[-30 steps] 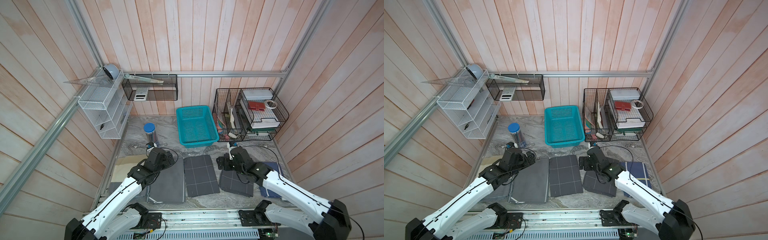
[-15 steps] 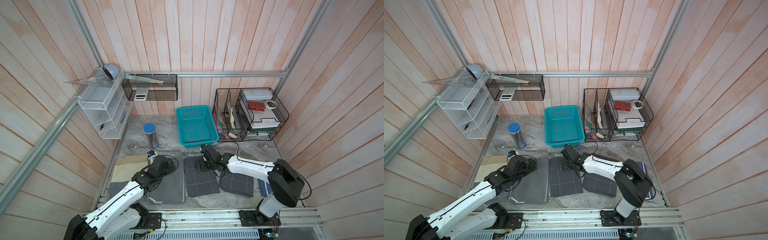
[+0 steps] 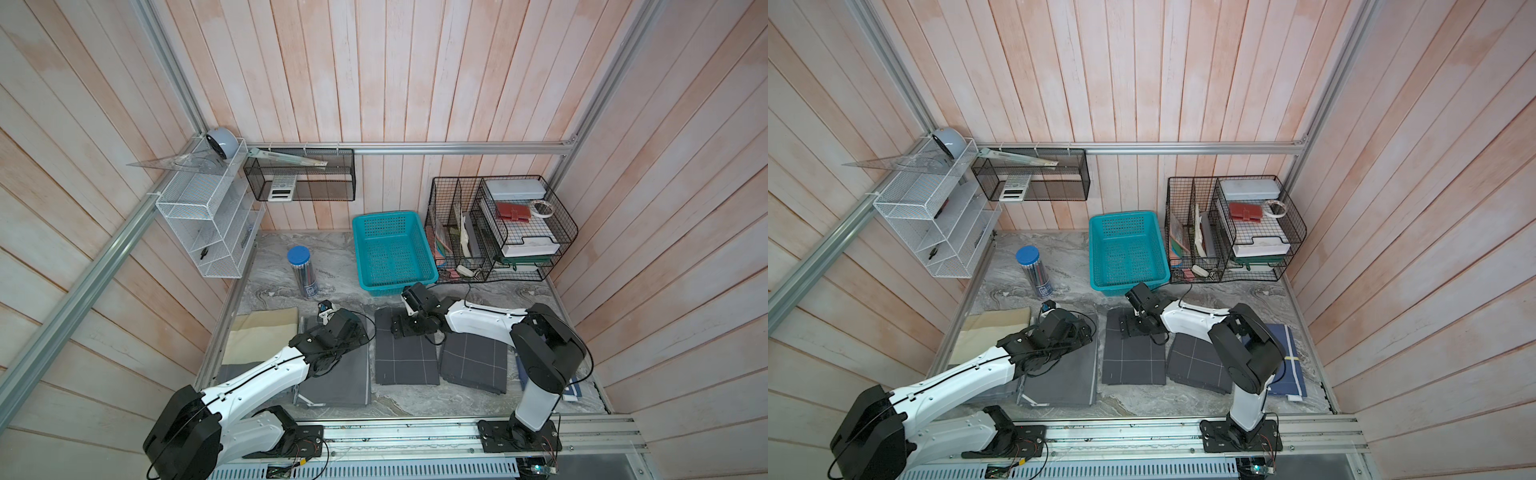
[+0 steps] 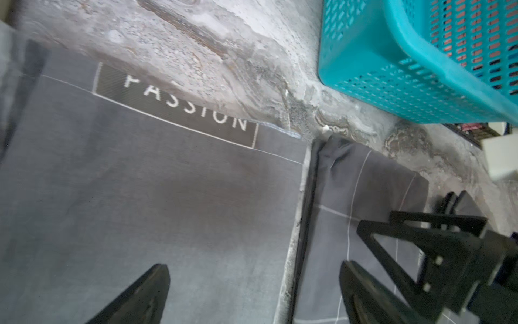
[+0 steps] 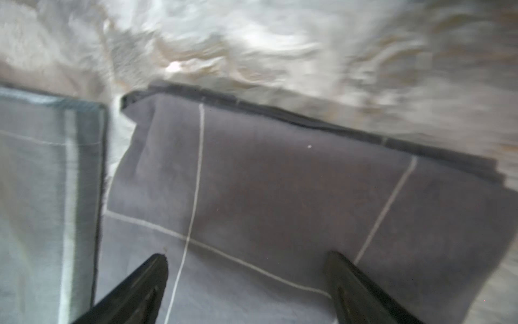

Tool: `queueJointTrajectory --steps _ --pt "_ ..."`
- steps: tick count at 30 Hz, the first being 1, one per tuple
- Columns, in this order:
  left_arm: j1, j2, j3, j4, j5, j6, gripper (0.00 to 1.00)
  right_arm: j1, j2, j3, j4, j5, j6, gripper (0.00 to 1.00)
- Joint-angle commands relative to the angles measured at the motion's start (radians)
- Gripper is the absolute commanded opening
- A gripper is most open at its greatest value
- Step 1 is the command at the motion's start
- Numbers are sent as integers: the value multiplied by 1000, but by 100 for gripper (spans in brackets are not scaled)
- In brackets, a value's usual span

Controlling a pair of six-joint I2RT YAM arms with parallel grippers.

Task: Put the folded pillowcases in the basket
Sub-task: Adjust the pillowcase at the center of the board, then move the pillowcase to the center of the board.

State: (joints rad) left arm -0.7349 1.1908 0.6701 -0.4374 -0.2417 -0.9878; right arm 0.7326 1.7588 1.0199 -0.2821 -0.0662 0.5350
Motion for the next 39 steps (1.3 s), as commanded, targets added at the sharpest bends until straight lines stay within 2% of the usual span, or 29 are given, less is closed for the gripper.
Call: queueJointTrajectory --steps 1,6,13,21,28,33,36,39 --pt "-45 64 65 35 -10 -16 96 -49 -34 -74 -19 -38 20 95" --pt "-88 173 142 37 -22 -6 88 -49 -103 -75 -24 -45 -9 95" --pt "-90 301 262 1 -41 82 83 -57 -266 -137 -55 48 11 94" --pt "-90 426 349 2 -3 124 81 -90 -341 -287 -30 71 107 93" --pt "-91 500 379 9 20 126 80 -210 -431 -468 62 63 264 93" --pt "-92 533 386 2 22 126 80 -346 -463 -502 47 9 224 93" --pt "-92 539 383 -1 13 125 80 -363 -487 -468 11 -37 134 93" --pt "-92 545 390 -9 -3 130 80 -347 -503 -442 9 -72 121 93"
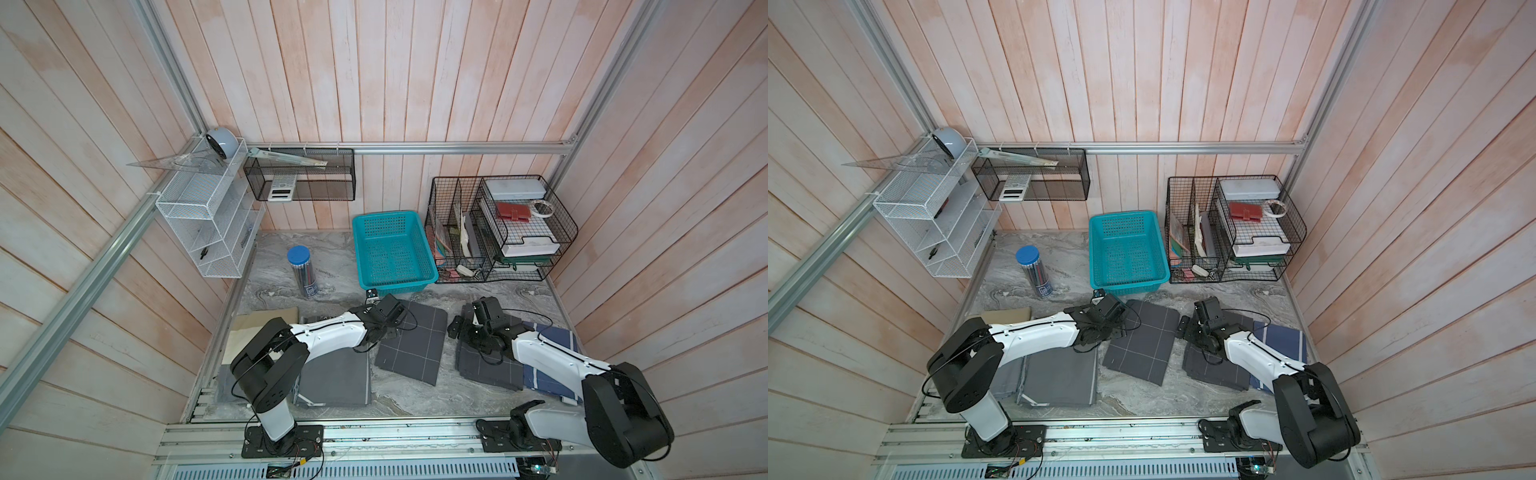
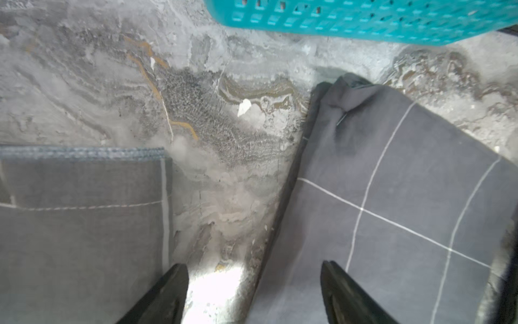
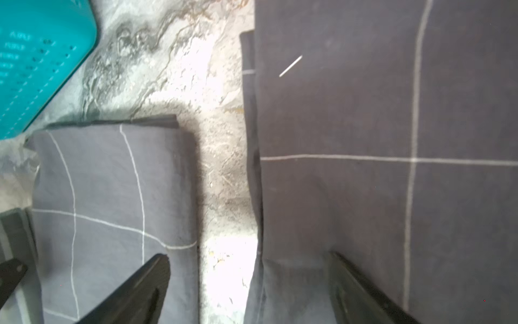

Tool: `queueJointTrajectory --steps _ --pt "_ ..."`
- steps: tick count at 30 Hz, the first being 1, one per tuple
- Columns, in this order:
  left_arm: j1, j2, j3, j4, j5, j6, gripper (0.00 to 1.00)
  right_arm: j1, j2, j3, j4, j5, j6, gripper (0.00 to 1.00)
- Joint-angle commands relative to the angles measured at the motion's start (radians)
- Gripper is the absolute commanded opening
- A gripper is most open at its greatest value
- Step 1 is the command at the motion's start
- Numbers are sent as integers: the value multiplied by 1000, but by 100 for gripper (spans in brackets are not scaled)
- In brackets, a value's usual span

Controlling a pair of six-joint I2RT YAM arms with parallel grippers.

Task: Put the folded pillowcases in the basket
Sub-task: Move the pillowcase to the center of the board, then pick up the pillowcase at the center of the board.

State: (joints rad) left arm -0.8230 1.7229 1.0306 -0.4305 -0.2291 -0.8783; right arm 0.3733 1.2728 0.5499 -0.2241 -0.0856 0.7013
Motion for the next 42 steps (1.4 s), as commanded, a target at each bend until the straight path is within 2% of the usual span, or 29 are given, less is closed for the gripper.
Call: queueJointTrajectory --steps 1,13,22,31,42 --pt "-2 18 34 -22 -23 22 80 29 -22 34 -48 -51 -45 92" --pt "8 90 87 -37 -24 36 73 192 45 60 4 3 5 86" --pt "12 135 97 -31 -7 36 67 209 153 73 61 -37 23 77" --pt "5 173 90 21 66 21 53 229 253 77 128 -52 60 66" --pt "-10 171 36 167 186 -10 52 247 281 105 133 -45 63 57"
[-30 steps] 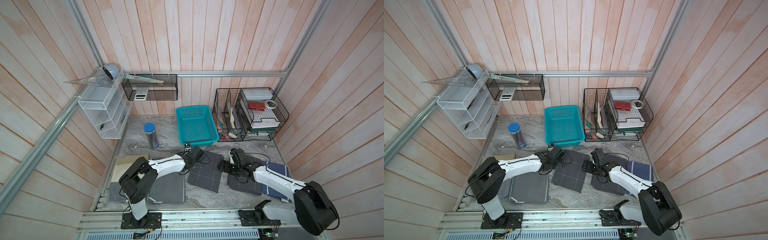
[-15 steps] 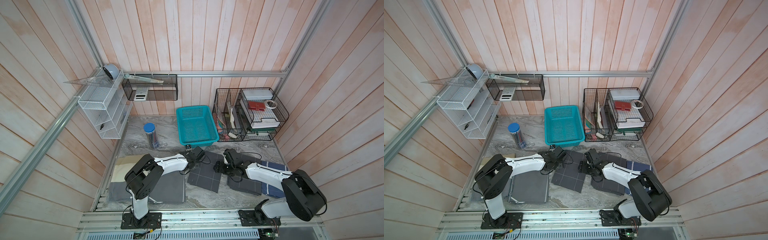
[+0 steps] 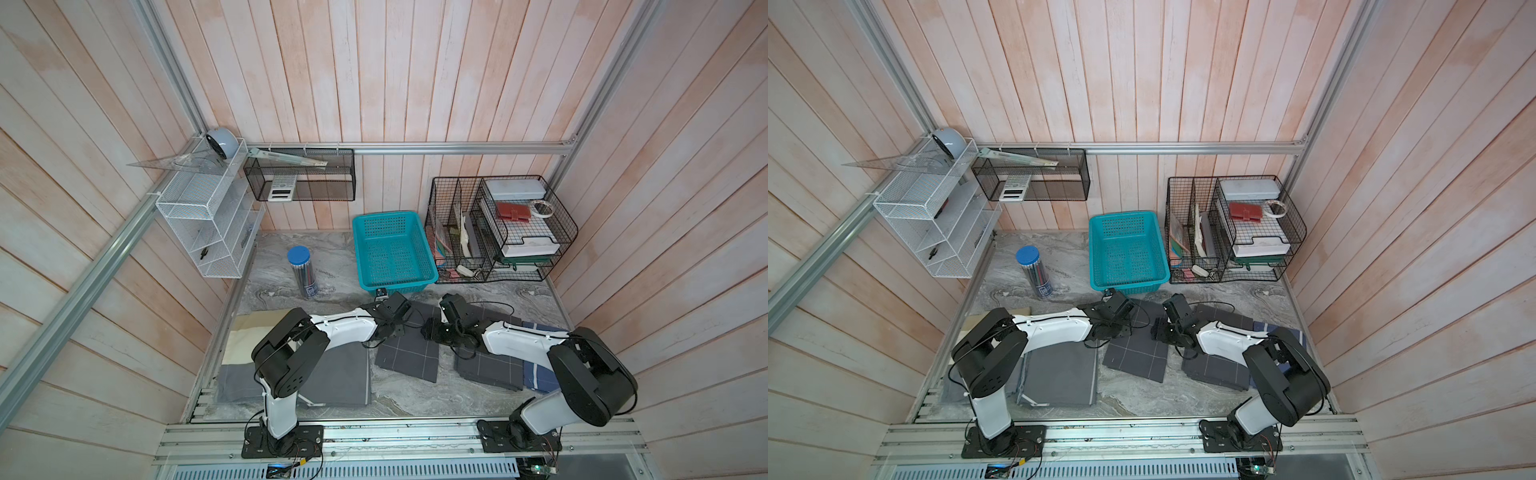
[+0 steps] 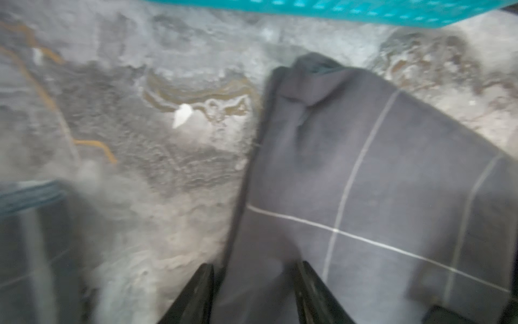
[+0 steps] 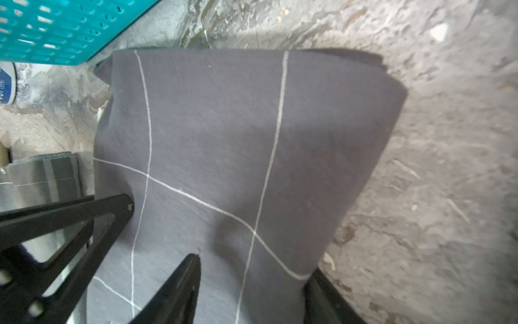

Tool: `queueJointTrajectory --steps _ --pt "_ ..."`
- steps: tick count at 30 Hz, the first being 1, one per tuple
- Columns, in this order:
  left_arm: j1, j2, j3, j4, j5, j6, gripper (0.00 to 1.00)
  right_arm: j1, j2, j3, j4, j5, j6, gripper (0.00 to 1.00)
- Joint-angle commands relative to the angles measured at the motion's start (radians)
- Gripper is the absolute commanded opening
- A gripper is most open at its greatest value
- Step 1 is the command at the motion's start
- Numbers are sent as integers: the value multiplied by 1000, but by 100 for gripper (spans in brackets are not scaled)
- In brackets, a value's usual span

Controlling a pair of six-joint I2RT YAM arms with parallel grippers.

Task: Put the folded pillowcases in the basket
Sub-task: Pick up the pillowcase at the center of the board.

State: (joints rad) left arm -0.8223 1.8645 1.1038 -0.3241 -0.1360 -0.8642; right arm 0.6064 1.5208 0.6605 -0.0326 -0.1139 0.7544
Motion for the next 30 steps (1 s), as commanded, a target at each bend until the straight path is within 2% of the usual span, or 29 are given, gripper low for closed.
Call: queueJointTrajectory --steps 1,3,8,12,18,26,30 --pt "-11 27 -42 71 102 -27 52 16 33 -6 -58 -14 10 56" --pt "-11 27 -46 77 108 -30 49 18 32 -8 -61 -15 10 54" --pt "-10 25 -51 74 99 -30 33 21 17 -17 -61 -6 13 46" --pt "-16 -2 -61 68 79 -35 20 25 -13 -19 -80 6 12 36" --pt "-75 -84 -68 30 -2 -42 0 48 -99 -16 -136 47 13 20" --pt "-134 -280 -173 54 -116 -112 0 109 -260 12 -270 138 19 3" --pt "-156 -390 -181 22 -183 -121 0 127 -325 65 -342 157 9 0"
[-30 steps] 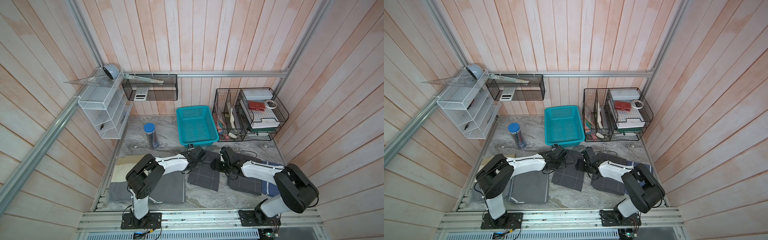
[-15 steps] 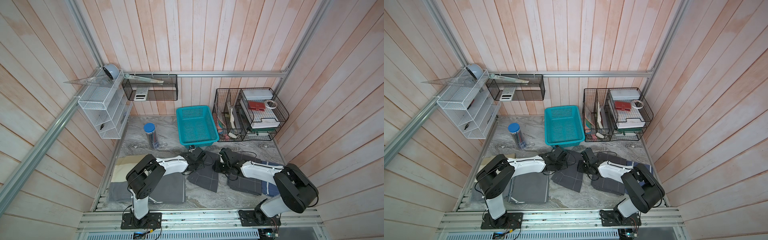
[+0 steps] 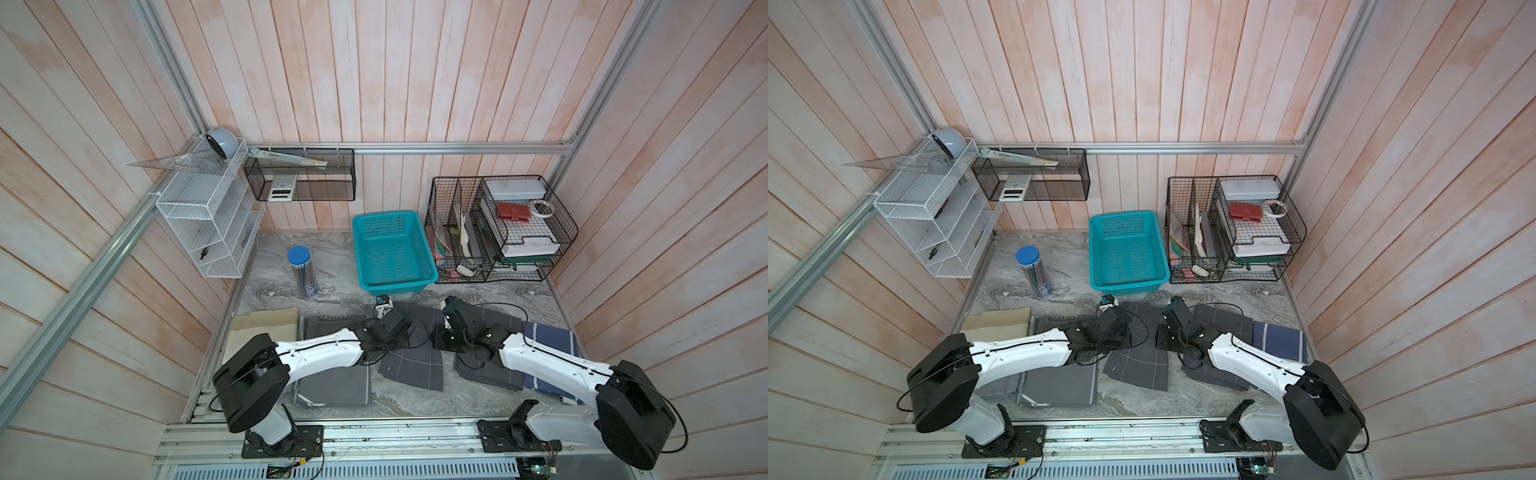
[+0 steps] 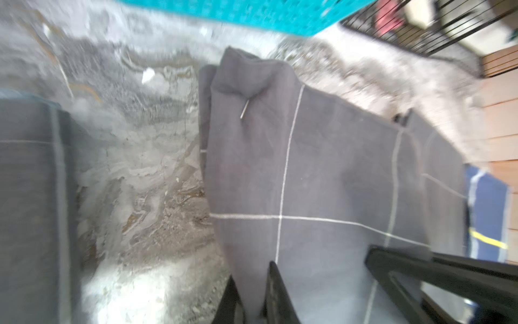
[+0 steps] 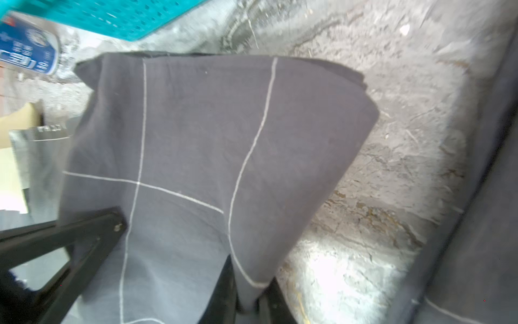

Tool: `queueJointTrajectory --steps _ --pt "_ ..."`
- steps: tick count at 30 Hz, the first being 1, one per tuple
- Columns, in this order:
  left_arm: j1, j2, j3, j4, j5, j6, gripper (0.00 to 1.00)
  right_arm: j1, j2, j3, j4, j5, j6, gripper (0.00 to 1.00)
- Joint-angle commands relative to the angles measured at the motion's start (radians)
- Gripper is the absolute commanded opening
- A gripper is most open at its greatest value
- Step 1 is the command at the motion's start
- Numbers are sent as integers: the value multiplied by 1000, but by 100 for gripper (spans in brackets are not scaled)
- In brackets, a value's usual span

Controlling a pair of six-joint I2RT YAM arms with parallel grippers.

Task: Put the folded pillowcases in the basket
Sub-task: Pick up the pillowcase at the center of the board, then place the pillowcase in the basket.

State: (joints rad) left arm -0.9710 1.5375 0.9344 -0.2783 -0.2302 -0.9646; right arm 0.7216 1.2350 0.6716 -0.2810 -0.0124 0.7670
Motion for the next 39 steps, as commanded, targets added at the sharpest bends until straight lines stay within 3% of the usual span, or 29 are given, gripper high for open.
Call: queueJointTrajectory --steps 1,10,17,28,39 --pt "-7 -84 -5 -38 -103 -22 0 14 -53 74 -115 60 -10 0" --pt "0 -198 114 -189 -253 21 0 19 -94 246 -142 161 -101 0" --pt "144 -161 252 -224 -213 92 0 -42 59 444 -128 135 -206 0" --pt "371 91 535 -252 -81 166 0 -197 475 884 -141 -19 -286 0" --pt "475 396 817 -298 -34 171 0 -259 844 1306 -247 -46 -362 0"
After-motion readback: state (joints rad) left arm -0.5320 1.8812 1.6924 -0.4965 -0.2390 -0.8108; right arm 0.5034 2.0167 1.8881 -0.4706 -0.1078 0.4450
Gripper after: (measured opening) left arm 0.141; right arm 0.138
